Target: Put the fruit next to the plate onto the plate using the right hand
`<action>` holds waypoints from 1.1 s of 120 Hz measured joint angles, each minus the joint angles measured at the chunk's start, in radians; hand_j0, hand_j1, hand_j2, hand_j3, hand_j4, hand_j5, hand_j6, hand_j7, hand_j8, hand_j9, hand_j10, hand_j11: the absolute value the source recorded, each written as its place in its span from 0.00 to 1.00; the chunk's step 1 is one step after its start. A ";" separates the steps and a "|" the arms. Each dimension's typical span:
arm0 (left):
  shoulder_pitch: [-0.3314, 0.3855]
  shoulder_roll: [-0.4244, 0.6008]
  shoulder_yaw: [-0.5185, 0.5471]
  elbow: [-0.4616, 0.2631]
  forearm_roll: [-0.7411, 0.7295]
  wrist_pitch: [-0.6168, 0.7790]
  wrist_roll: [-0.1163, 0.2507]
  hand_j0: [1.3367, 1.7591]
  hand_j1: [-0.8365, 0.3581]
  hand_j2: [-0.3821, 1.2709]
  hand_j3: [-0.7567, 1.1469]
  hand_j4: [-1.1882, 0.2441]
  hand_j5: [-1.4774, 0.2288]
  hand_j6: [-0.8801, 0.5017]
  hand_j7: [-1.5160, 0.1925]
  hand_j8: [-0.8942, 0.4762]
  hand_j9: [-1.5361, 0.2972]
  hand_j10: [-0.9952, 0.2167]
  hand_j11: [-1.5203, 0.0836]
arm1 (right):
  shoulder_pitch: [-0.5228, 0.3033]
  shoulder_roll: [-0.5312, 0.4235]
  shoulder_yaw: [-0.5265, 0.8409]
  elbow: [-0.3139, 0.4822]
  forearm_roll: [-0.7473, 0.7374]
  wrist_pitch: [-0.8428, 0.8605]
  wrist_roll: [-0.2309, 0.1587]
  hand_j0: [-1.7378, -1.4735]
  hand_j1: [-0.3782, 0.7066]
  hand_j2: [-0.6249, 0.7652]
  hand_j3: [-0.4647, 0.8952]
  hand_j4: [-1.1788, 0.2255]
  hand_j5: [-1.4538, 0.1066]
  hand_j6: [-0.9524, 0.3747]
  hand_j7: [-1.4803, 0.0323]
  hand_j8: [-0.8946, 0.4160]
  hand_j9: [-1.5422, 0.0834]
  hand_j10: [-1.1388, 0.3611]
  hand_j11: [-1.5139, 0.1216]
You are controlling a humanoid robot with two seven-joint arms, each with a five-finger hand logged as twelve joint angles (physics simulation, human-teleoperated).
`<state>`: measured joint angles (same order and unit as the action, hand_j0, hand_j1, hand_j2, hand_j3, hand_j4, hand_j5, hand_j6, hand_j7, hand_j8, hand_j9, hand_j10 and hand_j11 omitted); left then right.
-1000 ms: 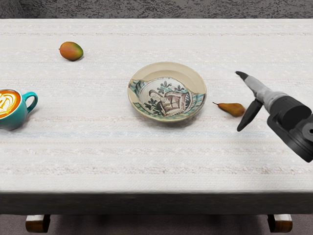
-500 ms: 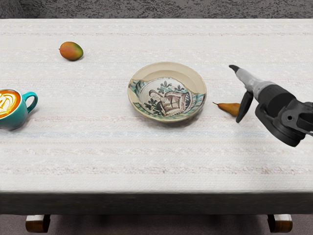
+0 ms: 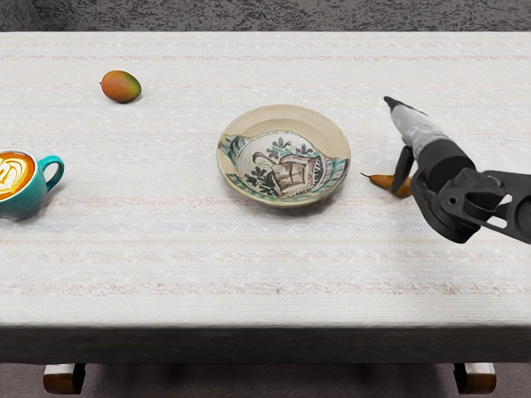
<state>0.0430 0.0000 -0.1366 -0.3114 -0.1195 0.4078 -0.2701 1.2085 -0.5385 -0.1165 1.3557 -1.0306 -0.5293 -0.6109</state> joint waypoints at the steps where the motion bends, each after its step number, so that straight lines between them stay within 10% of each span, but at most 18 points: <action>1: 0.000 0.000 0.000 0.000 0.000 0.000 0.000 0.76 0.99 0.23 0.40 0.83 0.87 0.64 0.89 0.65 0.84 0.82 0.95 | -0.002 0.000 -0.001 -0.003 -0.001 -0.002 0.000 0.30 0.03 0.45 0.34 0.84 0.93 0.71 0.98 0.68 0.95 0.76 0.93; 132: 0.000 0.000 0.000 0.000 0.000 0.000 0.000 0.76 0.99 0.23 0.40 0.83 0.87 0.64 0.89 0.65 0.84 0.82 0.95 | -0.079 0.058 0.001 -0.073 0.007 -0.042 0.000 0.30 0.30 0.42 0.34 0.66 0.73 0.53 0.77 0.49 0.75 0.59 0.73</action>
<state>0.0430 0.0000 -0.1366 -0.3114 -0.1195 0.4080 -0.2700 1.1299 -0.4805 -0.1160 1.2824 -1.0232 -0.5713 -0.6109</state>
